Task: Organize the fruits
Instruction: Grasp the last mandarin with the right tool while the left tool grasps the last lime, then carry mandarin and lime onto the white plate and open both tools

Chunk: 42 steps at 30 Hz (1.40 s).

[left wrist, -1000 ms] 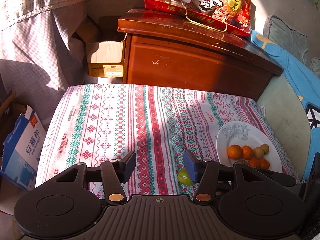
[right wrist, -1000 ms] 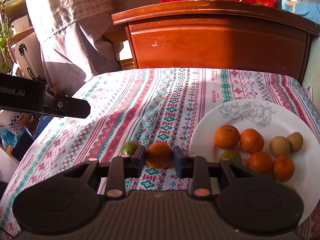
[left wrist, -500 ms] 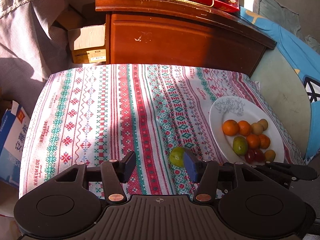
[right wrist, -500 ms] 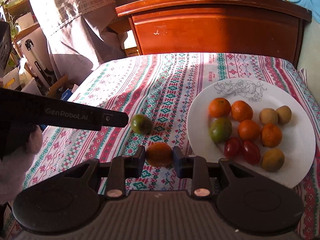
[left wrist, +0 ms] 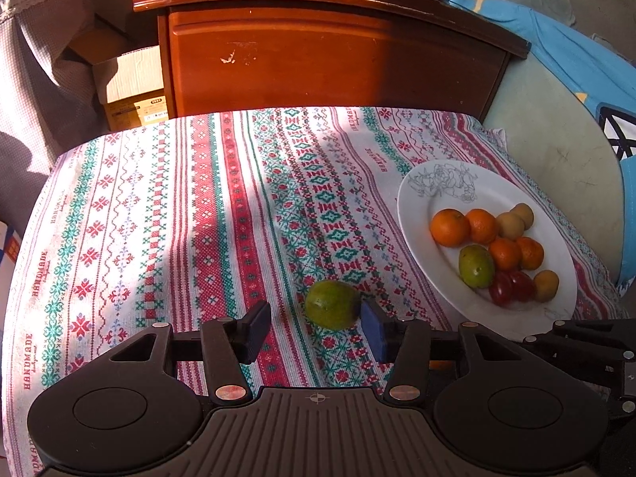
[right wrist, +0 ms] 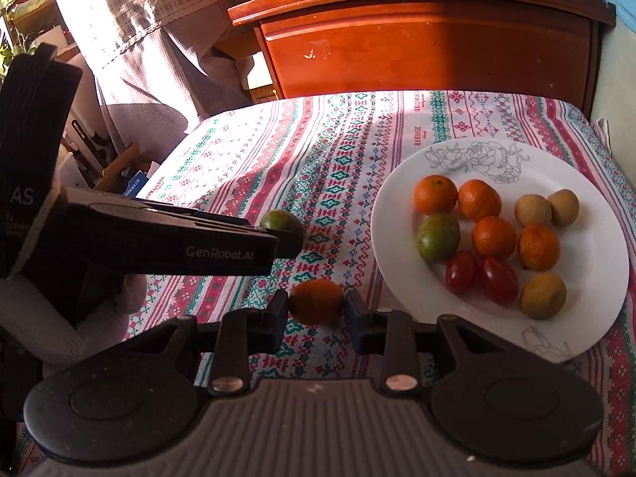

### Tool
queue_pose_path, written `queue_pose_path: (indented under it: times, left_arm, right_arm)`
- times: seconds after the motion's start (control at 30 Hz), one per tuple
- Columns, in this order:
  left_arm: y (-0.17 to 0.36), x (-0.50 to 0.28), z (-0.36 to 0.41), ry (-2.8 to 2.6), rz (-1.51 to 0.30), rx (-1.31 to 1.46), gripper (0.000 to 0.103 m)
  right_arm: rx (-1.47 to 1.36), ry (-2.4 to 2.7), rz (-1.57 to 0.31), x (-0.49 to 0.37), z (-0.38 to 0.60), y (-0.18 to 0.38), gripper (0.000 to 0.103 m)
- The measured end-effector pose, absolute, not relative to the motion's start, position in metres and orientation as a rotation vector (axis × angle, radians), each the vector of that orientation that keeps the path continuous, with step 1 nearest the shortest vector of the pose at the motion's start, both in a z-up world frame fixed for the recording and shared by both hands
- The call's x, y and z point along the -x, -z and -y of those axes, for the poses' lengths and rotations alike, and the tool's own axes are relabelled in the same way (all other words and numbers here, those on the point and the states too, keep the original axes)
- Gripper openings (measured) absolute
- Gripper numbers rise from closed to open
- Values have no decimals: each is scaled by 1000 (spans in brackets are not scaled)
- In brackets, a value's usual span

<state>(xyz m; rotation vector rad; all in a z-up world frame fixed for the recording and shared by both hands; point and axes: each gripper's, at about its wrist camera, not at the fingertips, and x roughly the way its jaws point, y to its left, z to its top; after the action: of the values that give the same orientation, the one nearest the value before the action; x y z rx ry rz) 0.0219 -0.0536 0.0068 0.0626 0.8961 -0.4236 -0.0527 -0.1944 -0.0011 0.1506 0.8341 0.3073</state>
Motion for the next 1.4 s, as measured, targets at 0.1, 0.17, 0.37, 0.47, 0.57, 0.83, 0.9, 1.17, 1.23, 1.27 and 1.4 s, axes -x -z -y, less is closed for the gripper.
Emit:
queue_pose_path:
  times: [0.1, 0.17, 0.37, 0.47, 0.57, 0.83, 0.9, 1.17, 1.23, 1.27, 1.4]
  left_arm:
    - [-1, -23, 57, 415, -890, -84, 45]
    - [-1, -23, 59, 414, -881, -94, 43]
    - [-2, -24, 60, 422, -872, -84, 33]
    - [-2, -23, 60, 431, -864, -89, 28]
    - [-2, -21, 60, 423, -856, -87, 28]
    - [-18, -24, 56, 409, -822, -44, 28]
    - [-22, -24, 54, 406, -810, -32, 28]
    - [-41, -26, 59, 441, -757, 16, 28]
    - [-47, -29, 63, 452, -747, 25, 28]
    - [-49, -30, 66, 459, -744, 32, 28]
    - [-55, -38, 80, 490, -735, 52, 28]
  right_arm:
    - [-148, -307, -834, 53, 193, 2, 33]
    - [-150, -309, -836, 52, 193, 2, 33]
    - [-158, -313, -841, 51, 193, 5, 34]
    - [-152, -316, -842, 51, 191, 6, 33]
    - [-153, -314, -840, 51, 191, 7, 32]
    - [-195, -272, -788, 51, 204, -9, 31]
    - [-211, -258, -756, 51, 211, -19, 31]
    - [-229, -162, -646, 51, 252, -57, 31]
    - [-229, -127, -641, 53, 265, -61, 31]
    - [-224, -110, -642, 55, 270, -63, 31]
    - [-215, -41, -678, 59, 288, -57, 31]
